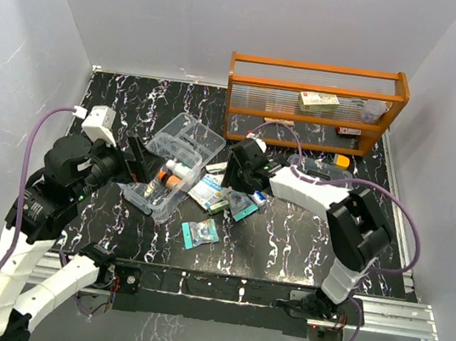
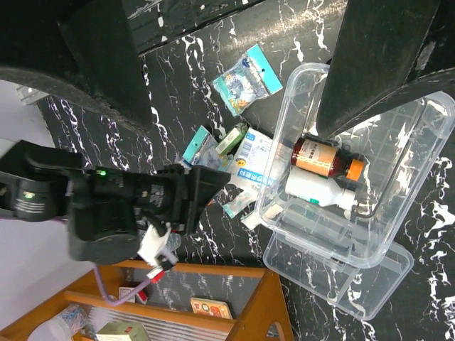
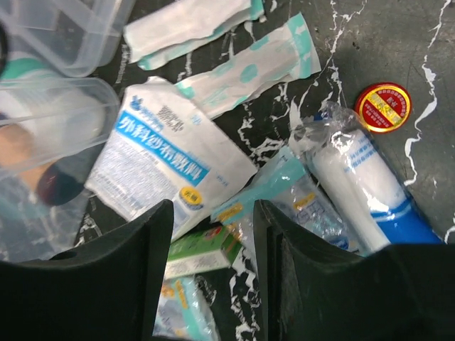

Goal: Organize the medicine kit

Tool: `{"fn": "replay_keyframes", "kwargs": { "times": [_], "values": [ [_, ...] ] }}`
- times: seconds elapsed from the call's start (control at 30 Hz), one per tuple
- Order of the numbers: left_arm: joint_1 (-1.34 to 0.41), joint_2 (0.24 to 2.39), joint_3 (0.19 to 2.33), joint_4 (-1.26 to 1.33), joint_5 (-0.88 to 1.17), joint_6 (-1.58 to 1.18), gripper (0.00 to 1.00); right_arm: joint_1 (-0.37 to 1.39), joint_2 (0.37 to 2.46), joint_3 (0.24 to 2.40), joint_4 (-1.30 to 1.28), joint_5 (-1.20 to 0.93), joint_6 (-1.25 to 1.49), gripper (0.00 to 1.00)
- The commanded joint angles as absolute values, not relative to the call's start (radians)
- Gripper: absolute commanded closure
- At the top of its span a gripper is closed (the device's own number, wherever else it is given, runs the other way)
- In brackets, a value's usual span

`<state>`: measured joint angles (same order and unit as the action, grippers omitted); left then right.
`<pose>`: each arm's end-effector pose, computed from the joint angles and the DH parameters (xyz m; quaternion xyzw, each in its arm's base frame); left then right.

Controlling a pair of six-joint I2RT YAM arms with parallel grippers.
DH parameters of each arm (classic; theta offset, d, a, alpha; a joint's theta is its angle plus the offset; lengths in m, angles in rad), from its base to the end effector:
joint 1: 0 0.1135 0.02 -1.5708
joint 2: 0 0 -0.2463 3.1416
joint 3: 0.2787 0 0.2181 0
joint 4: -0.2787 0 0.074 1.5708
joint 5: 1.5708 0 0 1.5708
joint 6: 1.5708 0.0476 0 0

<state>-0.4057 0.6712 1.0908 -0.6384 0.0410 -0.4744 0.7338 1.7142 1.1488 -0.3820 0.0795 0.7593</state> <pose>0.1029 -0.0463 0.3805 -0.0140 0.7799 -0.2809 0.5591 0.2515 0.2217 0.1970 0.0243 0.9508 0.1803 0.2506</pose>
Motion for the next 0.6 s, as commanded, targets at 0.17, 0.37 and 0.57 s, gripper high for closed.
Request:
{"fn": "replay_keyframes", "kwargs": {
  "times": [0.17,0.37,0.57],
  "values": [
    [-0.404,0.697,1.085,-0.578,0.055,-0.479,0.01,0.738,1.837,1.247,-0.389,0.066,0.727,0.55],
    [-0.404,0.732,1.106,-0.571,0.058,-0.497,0.01,0.737,1.881,1.223,-0.321,0.061,0.722,0.59],
    [-0.403,0.744,1.080,-0.564,0.094,-0.533,0.01,0.735,1.870,1.162,-0.201,0.048,0.753,0.62]
  ]
}}
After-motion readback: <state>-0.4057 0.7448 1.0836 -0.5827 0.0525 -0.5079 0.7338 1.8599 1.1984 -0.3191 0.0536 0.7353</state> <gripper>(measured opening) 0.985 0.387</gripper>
